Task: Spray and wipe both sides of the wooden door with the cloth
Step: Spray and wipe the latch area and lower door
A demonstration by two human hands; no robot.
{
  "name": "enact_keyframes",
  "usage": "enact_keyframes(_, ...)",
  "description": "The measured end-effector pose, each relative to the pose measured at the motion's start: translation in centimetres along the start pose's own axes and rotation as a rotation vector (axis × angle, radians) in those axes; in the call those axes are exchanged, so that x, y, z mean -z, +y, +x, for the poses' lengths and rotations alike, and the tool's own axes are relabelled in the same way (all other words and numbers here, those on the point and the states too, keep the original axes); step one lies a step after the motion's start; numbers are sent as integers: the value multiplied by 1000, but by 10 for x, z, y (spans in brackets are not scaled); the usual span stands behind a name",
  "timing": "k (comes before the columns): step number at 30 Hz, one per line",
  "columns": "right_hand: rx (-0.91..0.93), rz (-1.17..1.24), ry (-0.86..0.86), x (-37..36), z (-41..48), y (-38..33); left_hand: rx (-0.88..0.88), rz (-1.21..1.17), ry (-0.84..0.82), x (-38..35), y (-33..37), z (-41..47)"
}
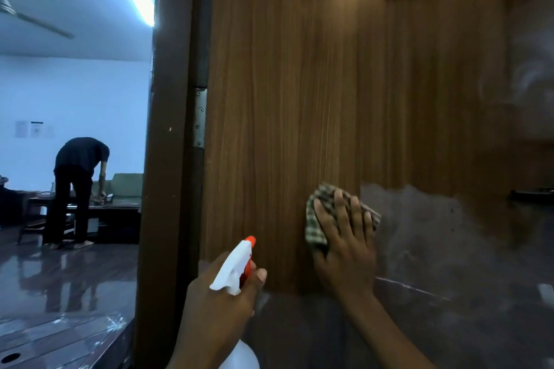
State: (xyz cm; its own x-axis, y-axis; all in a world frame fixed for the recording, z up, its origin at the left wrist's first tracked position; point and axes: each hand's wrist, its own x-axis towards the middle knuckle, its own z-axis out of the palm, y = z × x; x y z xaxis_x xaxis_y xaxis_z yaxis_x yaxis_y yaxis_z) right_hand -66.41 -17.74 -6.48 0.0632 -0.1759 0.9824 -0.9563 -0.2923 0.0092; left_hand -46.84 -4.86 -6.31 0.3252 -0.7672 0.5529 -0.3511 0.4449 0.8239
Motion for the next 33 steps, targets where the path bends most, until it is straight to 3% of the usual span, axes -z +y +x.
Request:
enact_keyframes(3, -34, 55, -1, 0, 40, -29, -22, -14, -27, -13, 9, -1)
enact_keyframes(7, 324, 39, -21, -14, -2, -24, -144, 100, -88, -29, 14, -2)
enact_keyframes(9, 358, 30, -24, -11, -37, 4, -181, 150, -132, -38, 20, -5)
enact_keyframes(13, 93, -20, -12, 3, -35, 67, -64, 35, -79, -54, 25, -10)
enact_keyframes(15, -77, -3, 2, 10, 2, 71, -60, 51, -88, -62, 27, -9)
enact_keyframes(17, -127, 27, 25, 15, 39, 56, -93, 67, -91, -67, 35, -9)
enact_keyframes(19, -51, 53, 2, 14, 54, 43, -140, 92, -101, -77, 43, -11)
enact_keyframes(23, 287, 27, -25, 2, 10, 56, -141, 65, -120, -94, 57, -17)
enact_keyframes(25, 322, 7, -32, 3, -23, 80, -141, 136, -165, -103, 63, -21)
enact_keyframes(29, 0, -10, 2, 16, -25, 136, -98, 88, -197, -116, 64, -27)
enact_keyframes(31, -192, 10, 17, 24, 7, 141, -72, 90, -212, -122, 65, -29)
enact_keyframes(33, -262, 20, 12, 29, 39, 128, -88, 79, -204, -130, 67, -29)
